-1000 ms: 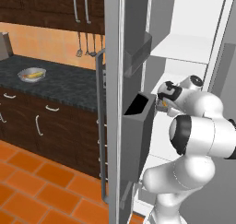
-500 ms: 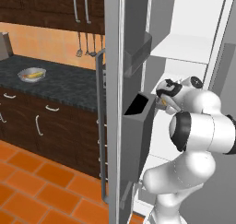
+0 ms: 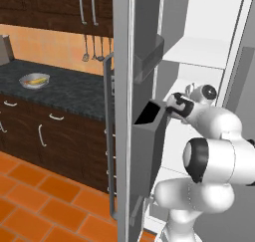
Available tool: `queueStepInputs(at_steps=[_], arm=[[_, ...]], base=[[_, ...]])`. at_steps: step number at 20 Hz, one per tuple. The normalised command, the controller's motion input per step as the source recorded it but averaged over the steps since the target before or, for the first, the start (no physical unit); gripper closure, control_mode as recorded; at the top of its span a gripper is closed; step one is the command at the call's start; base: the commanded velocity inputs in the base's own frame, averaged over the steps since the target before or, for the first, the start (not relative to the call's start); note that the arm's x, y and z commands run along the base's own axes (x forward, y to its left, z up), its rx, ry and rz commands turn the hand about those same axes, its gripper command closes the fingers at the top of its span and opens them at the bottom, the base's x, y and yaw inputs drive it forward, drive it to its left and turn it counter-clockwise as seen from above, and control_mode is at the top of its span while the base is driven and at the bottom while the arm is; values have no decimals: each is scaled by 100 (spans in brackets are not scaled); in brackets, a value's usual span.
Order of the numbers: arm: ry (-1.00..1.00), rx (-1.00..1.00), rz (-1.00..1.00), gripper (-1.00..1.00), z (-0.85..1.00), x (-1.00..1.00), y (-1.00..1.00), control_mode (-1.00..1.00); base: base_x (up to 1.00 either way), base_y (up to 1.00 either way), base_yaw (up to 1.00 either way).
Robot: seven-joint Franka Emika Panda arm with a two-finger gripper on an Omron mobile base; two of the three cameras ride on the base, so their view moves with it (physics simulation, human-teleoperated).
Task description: Take the meat container that has the shrimp and place it on the second highest rack of the freezer. Then take the vegetable container that has the cucumber and carrot and place it on the highest rack of the freezer.
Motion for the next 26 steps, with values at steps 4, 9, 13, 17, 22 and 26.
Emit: queueStepInputs(at_steps=[4,9,13,17,22,26], arm=[[0,-7,0,-100,100,-44,21,-100],[-10,-2,0,-100,58,-75,9,-100],[1,-5,9,-100,62,-79,24,-100],[1,-3,18,-100,15,-97,21,-100],[3,-7,37,-100,0,-63,12,-100],[5,2,42,-100,-6,-30,38,-100]], base=[[0,0,0],[0,0,0],[0,0,0],[0,0,0],[0,0,0],[0,0,0]])
